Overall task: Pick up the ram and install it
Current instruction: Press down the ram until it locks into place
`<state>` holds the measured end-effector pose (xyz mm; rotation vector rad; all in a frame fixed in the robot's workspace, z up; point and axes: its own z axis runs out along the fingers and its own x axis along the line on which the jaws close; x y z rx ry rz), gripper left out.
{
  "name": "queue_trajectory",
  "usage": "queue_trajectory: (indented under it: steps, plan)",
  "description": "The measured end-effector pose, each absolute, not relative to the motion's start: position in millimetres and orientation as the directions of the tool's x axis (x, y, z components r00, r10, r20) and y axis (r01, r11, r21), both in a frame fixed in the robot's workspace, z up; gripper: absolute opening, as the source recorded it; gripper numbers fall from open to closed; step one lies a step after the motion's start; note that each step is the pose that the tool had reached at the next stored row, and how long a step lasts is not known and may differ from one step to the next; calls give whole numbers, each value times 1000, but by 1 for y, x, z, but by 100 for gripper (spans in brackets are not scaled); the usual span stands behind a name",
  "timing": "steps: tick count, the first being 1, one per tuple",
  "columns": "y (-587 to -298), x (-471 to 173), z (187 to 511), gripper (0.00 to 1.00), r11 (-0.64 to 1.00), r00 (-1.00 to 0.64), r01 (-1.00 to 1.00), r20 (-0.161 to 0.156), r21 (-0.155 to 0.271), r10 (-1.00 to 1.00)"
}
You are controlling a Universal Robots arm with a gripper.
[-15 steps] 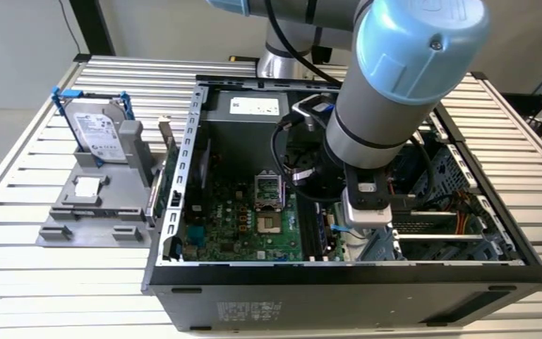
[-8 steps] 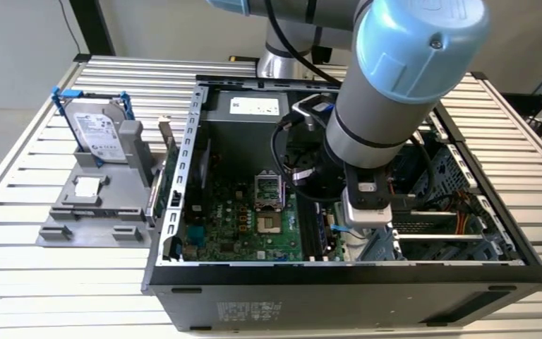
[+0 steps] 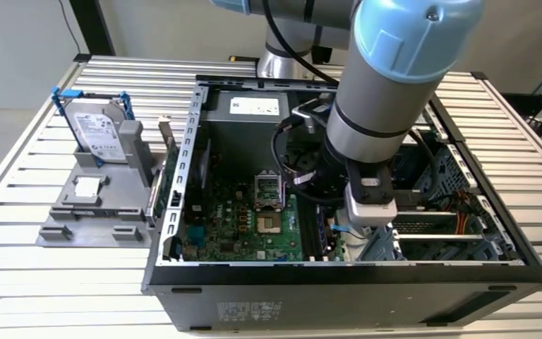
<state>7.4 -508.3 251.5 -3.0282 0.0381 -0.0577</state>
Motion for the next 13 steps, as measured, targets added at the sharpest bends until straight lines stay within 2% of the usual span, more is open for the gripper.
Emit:
queue_trajectory:
  steps: [8,13]
  plan:
    - [-508,7,260,0,-999,999,-23,38,-49,-25]
    - [-508,7,267,0,-999,999,-23,38,-39,-24]
